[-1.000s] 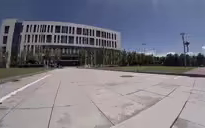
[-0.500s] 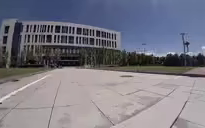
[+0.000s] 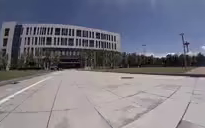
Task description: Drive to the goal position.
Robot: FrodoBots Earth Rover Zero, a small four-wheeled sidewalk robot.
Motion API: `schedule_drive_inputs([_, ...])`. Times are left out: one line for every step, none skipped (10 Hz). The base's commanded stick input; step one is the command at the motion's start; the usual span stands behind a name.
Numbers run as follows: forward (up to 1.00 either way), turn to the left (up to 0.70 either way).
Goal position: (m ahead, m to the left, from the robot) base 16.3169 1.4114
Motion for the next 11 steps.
schedule_drive_inputs([0.26,0.00])
schedule_drive_inputs([0.26,0.00])
schedule_drive_inputs([0.26,0.00])
schedule_drive_inputs([0.27,0.00])
schedule_drive_inputs([0.27,0.00])
schedule_drive_inputs([0.26,0.00])
schedule_drive_inputs([0.26,0.00])
schedule_drive_inputs([0.26,0.00])
schedule_drive_inputs([0.26,0.00])
schedule_drive_inputs([0.27,0.00])
schedule_drive_inputs([0.27,0.00])
